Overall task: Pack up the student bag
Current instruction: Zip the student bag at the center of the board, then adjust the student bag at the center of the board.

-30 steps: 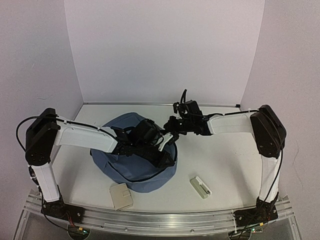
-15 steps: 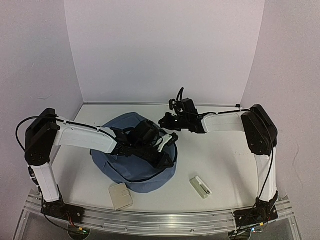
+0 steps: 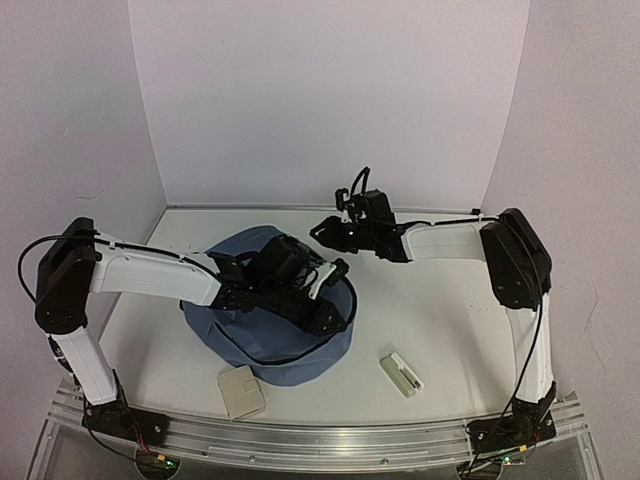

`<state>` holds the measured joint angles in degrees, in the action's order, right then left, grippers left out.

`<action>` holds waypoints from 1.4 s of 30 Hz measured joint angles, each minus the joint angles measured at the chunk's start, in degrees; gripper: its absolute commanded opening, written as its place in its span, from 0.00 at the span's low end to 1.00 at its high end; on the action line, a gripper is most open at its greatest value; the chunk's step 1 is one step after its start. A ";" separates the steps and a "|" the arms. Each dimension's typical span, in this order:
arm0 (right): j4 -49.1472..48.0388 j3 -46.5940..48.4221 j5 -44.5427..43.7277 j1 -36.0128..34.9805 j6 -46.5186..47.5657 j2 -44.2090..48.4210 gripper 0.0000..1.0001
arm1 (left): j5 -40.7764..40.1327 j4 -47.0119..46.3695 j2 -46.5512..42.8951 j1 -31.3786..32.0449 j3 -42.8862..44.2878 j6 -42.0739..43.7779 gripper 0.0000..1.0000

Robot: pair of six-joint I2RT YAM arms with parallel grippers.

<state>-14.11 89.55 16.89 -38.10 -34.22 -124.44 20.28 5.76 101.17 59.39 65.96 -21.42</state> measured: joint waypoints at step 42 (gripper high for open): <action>5.36 -38.96 -0.24 -9.87 -14.84 33.38 0.61 | -0.75 27.64 -10.20 -26.92 -2.07 -1.12 0.61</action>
<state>-8.75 50.59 16.65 -47.97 -49.06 -91.07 19.53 33.40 90.97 32.47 63.88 -22.54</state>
